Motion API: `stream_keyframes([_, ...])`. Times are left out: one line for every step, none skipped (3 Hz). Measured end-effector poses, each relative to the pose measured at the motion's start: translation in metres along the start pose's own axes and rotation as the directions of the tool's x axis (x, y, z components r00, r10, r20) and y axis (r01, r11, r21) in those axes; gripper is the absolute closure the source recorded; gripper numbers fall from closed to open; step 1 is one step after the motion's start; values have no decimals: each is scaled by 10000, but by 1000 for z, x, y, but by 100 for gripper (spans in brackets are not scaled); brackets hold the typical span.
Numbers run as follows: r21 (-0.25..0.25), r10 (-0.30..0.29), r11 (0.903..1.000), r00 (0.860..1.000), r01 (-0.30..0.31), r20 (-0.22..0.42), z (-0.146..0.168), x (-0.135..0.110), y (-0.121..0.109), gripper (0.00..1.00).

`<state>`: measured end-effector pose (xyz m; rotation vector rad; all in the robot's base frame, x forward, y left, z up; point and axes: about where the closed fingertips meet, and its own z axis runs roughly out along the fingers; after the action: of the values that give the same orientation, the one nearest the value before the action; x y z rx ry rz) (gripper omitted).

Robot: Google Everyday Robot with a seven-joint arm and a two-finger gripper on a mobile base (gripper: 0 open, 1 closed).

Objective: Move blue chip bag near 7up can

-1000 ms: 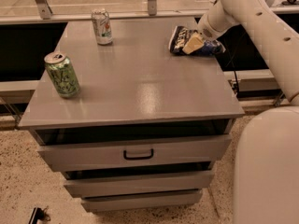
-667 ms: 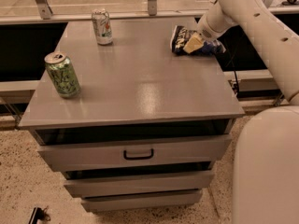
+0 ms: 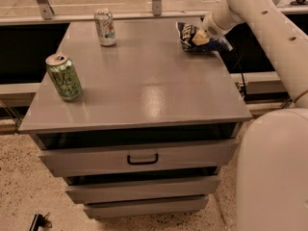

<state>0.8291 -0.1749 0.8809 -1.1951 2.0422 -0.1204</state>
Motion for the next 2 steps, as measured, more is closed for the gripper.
stream_keyframes([122,-297,9995,9979,290,574,-7,-33,-5,100])
stream_keyframes([225,-705,9974,9891,682,1290,-12,-72,-5,100])
